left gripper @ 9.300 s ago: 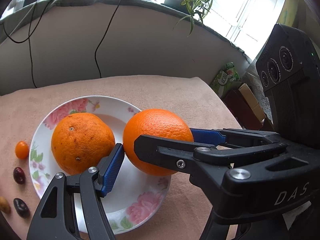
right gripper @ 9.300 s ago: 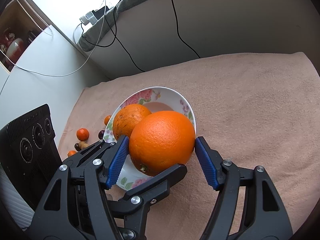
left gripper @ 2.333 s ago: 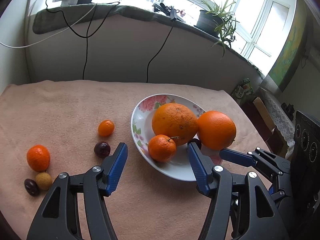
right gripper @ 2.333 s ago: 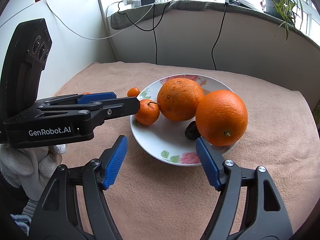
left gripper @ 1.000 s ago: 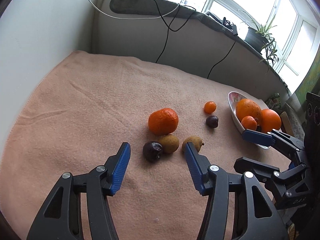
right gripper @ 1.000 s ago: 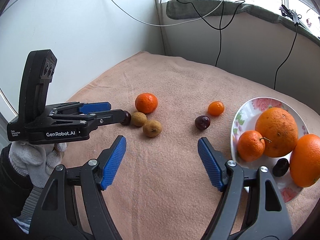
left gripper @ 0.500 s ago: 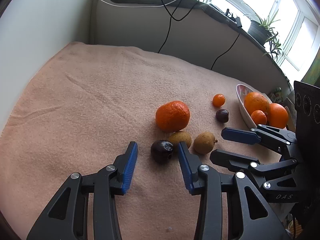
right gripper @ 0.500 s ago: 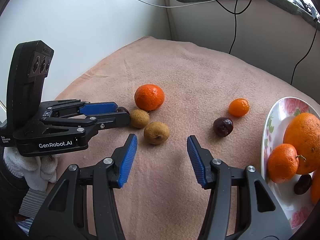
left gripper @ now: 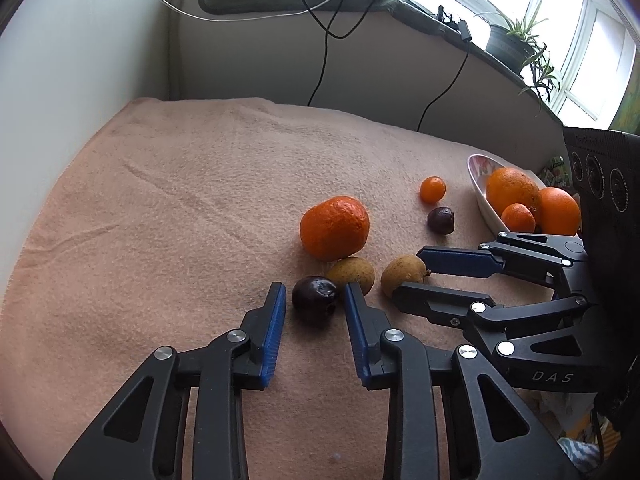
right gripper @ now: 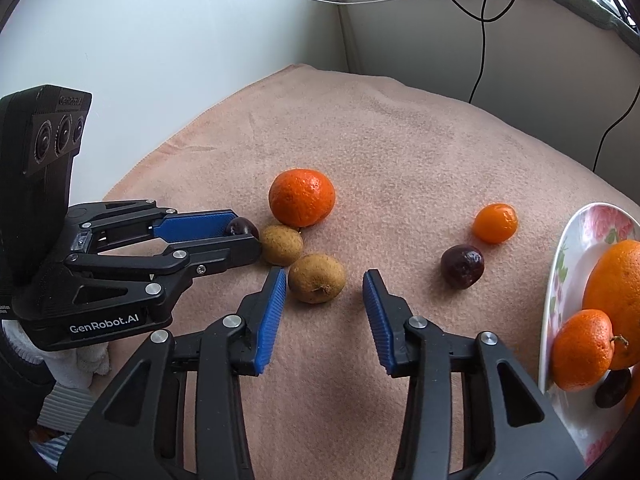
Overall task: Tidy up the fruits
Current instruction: 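Grasp a dark plum with the left tool while the right tool grasps a brown kiwi, then carry the plum and the kiwi over the plate with both tools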
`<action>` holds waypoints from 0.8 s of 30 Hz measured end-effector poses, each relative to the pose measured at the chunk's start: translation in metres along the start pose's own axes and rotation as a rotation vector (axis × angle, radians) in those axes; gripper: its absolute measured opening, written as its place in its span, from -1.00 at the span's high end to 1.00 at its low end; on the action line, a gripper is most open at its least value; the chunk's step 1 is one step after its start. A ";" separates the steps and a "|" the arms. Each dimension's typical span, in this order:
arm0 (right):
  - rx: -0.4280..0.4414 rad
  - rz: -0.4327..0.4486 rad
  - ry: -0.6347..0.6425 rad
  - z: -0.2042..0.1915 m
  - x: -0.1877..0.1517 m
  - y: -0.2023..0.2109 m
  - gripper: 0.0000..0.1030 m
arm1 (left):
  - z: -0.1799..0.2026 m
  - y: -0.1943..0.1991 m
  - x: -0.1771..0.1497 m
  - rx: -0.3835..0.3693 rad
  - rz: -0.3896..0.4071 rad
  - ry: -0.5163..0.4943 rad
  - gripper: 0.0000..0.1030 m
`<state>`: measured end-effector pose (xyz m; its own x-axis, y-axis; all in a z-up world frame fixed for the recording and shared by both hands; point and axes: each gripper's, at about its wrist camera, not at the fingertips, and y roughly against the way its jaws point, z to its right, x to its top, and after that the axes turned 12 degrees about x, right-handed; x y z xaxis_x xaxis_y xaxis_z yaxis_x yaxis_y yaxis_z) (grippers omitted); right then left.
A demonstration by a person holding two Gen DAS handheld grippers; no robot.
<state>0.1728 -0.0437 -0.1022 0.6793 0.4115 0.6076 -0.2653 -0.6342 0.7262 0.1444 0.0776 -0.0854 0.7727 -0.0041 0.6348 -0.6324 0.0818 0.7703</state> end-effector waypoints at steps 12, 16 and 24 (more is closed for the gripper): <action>-0.013 0.001 0.028 -0.004 -0.002 -0.004 0.39 | 0.005 0.000 -0.002 0.018 0.011 -0.013 0.57; -0.009 0.024 0.021 -0.003 -0.002 0.004 0.39 | 0.005 0.003 -0.004 0.014 0.019 -0.006 0.57; -0.017 0.059 0.037 -0.008 -0.007 0.026 0.39 | 0.003 0.011 -0.005 -0.005 0.035 0.024 0.58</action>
<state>0.1560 -0.0577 -0.0850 0.6366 0.3975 0.6608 -0.3160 -0.6473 0.6937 0.1338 0.0756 -0.0800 0.7512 0.0227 0.6597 -0.6589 0.0864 0.7472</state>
